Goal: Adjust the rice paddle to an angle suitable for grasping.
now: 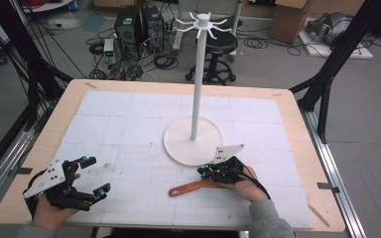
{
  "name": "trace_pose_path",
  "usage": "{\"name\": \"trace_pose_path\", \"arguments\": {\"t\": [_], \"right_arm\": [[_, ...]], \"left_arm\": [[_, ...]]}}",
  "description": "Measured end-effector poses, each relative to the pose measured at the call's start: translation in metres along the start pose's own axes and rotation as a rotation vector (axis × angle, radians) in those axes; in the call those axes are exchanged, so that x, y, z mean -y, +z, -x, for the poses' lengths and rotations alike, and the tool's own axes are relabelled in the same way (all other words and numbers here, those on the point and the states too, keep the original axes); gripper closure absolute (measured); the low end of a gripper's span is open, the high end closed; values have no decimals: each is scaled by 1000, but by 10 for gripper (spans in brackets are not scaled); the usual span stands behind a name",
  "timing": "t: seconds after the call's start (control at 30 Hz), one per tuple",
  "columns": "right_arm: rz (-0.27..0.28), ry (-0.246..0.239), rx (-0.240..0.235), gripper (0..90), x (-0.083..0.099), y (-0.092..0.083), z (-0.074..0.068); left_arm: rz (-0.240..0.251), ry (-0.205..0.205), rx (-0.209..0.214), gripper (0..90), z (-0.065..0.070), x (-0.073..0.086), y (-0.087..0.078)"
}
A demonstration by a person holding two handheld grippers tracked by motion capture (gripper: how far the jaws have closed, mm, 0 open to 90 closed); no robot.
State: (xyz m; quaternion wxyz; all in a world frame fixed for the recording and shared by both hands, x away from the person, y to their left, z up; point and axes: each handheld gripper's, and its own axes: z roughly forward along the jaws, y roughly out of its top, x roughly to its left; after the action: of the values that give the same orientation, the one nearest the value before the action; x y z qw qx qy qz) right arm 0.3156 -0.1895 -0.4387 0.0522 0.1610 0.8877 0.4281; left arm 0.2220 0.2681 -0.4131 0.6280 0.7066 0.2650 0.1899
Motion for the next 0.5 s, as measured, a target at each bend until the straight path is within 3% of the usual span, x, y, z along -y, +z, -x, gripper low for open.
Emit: {"name": "trace_pose_path", "arguments": {"t": [0.5], "right_arm": [[-52,41,23,889,7,3,7]], "left_arm": [[-10,-3,-4,17,-1,2,0]]}}
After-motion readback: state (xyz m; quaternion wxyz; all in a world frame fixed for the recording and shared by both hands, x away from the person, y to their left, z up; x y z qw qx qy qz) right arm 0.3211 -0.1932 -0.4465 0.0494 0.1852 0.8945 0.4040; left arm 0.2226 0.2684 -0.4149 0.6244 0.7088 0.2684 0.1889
